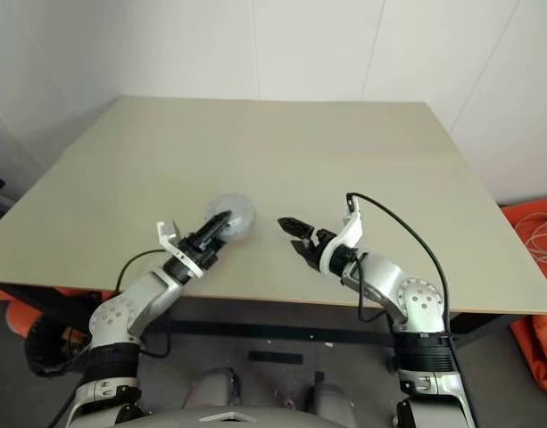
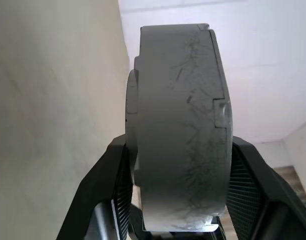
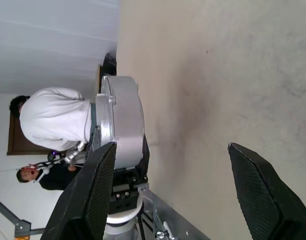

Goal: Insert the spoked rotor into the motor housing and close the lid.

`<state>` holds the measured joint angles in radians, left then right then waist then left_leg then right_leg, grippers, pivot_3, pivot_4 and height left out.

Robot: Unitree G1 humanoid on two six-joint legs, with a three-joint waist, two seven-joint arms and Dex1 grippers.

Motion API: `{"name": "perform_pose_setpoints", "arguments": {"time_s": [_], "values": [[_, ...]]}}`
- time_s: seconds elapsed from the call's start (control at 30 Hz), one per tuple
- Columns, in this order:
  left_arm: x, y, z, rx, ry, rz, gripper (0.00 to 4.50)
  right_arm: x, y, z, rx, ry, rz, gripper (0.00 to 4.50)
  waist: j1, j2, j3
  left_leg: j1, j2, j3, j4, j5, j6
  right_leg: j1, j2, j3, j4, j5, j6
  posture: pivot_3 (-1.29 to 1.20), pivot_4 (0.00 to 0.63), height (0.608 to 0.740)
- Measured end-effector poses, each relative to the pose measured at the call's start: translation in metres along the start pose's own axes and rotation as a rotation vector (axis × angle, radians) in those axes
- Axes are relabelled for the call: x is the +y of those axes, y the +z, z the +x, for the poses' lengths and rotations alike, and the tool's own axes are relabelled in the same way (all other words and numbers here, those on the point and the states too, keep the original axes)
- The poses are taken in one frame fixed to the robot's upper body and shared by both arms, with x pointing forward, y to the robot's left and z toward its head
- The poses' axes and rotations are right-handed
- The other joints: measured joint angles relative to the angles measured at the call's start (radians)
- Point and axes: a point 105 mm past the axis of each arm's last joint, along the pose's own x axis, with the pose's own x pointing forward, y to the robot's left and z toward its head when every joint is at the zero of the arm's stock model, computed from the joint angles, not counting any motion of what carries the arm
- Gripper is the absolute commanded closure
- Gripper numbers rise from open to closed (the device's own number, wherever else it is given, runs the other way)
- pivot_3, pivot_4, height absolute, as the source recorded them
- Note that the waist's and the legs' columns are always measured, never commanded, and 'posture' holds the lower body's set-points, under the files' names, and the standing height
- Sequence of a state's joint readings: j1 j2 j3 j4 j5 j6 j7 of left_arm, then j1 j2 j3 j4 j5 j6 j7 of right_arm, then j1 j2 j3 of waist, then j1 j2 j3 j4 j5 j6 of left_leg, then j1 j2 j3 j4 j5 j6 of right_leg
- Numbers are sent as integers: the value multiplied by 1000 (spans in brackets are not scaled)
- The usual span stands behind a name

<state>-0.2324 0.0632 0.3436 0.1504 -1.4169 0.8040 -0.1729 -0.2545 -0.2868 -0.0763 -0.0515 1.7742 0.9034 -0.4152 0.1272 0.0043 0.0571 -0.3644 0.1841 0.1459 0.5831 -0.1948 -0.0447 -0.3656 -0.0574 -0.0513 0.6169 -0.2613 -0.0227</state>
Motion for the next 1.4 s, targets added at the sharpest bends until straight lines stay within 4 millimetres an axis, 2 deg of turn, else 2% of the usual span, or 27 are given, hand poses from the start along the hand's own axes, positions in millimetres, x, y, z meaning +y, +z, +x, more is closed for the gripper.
{"name": "perform_pose_setpoints", "arguments": {"time_s": [0.17,0.4,0.5,0.77,1.0,1.03,1.1,1.23,1.4], "values": [[8,22,6,-136,75,73,2399,2,0,1,6,5,-19,448,0,0,0,0,-1,0,1,0,0,0,0,0,0,0,1,0,0,740],[34,49,3,-350,247,29,2399,3,-3,2,20,14,-27,448,-1,-1,0,0,0,0,2,0,0,0,0,0,0,1,1,0,0,740],[39,58,-2,-422,287,24,2399,3,-3,2,21,14,-27,448,-1,-2,0,0,0,-1,3,0,0,0,0,0,0,2,-1,0,0,740],[43,74,-7,-548,351,15,2399,3,-5,2,36,15,-33,448,-1,-4,0,-2,1,-2,9,0,1,-1,0,-1,0,4,0,0,0,740],[48,78,-9,-597,416,10,2399,5,-5,3,36,18,-36,448,-3,-4,0,-2,1,-2,14,0,1,0,0,-1,0,7,2,0,0,740],[48,78,-8,-600,423,7,1839,5,-5,3,37,18,-36,448,-3,-4,0,-2,1,-2,14,0,1,1,0,-1,0,7,2,0,0,740],[47,78,-7,-602,430,6,1407,5,-5,3,37,18,-36,448,-3,-4,0,-2,1,-2,14,0,1,1,0,0,1,7,2,0,0,740],[39,79,-3,-601,418,12,118,6,-5,3,37,21,-38,448,-2,-4,0,-1,1,-2,14,0,0,2,0,0,1,7,2,0,0,740],[36,78,-1,-584,426,12,36,7,-5,4,38,26,-40,448,-2,-4,0,-2,2,-1,15,0,0,2,-1,0,2,8,2,0,0,740]]}}
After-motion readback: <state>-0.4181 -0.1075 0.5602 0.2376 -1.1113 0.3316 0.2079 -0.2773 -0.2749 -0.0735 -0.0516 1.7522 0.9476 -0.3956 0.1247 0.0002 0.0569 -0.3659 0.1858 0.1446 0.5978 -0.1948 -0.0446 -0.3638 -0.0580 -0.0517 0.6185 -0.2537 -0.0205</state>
